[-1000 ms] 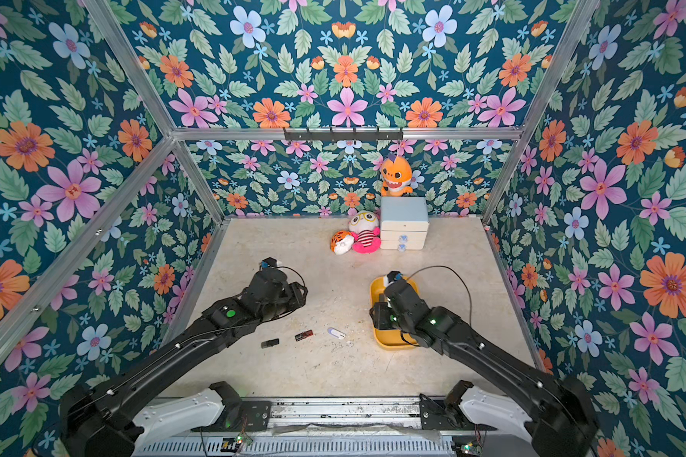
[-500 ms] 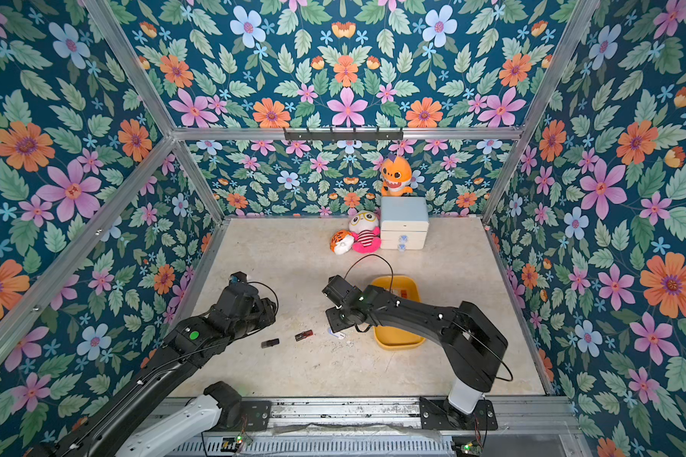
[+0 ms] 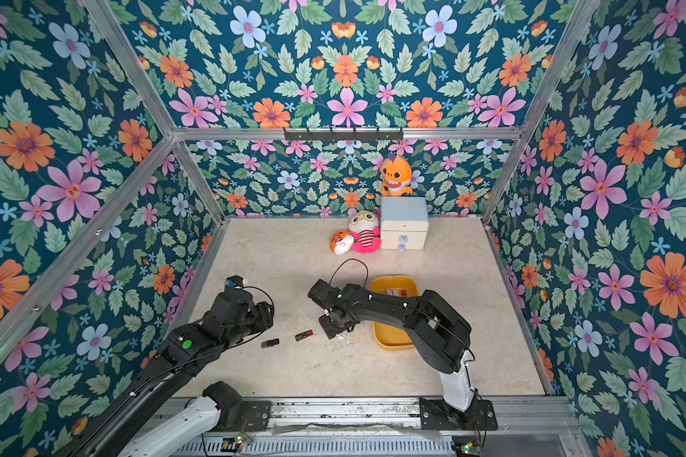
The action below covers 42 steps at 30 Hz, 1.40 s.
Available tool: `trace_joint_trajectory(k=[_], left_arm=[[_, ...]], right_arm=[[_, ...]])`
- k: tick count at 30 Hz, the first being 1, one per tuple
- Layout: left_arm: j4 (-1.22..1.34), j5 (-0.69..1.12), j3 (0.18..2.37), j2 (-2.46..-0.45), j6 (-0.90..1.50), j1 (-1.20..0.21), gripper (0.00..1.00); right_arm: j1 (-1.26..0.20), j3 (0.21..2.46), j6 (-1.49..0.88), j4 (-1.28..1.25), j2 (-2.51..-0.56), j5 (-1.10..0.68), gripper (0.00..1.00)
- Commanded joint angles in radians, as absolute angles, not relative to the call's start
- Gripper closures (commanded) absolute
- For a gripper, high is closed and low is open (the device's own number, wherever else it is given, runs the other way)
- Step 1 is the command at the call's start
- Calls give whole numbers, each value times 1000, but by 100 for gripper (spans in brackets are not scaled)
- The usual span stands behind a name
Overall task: Put the usb flash drive into the storage box
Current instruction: Pick up the USB flash from the center of the board, then place the USB flash in the storage box.
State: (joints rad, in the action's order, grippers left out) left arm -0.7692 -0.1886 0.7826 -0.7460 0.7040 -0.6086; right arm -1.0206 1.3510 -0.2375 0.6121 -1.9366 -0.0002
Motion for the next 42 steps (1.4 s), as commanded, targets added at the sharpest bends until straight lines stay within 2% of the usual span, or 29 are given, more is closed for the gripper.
trace_joint_trajectory(k=[1, 12, 27, 36, 42], left_arm=[[-752, -186, 782, -744, 693, -607, 37], [-742, -180, 776, -742, 690, -609, 35], [-738, -178, 772, -750, 690, -609, 34], [-734, -175, 769, -753, 691, -609, 34], [-728, -163, 765, -765, 688, -609, 34]], right_arm=[[-1024, 1351, -213, 638, -1947, -9, 48], [-1029, 1327, -204, 633, -1969, -38, 56], [-1047, 1342, -229, 631, -1977, 19, 89], [-1029, 1356, -290, 647, -1784, 39, 95], [-880, 1205, -389, 663, -1500, 10, 98]])
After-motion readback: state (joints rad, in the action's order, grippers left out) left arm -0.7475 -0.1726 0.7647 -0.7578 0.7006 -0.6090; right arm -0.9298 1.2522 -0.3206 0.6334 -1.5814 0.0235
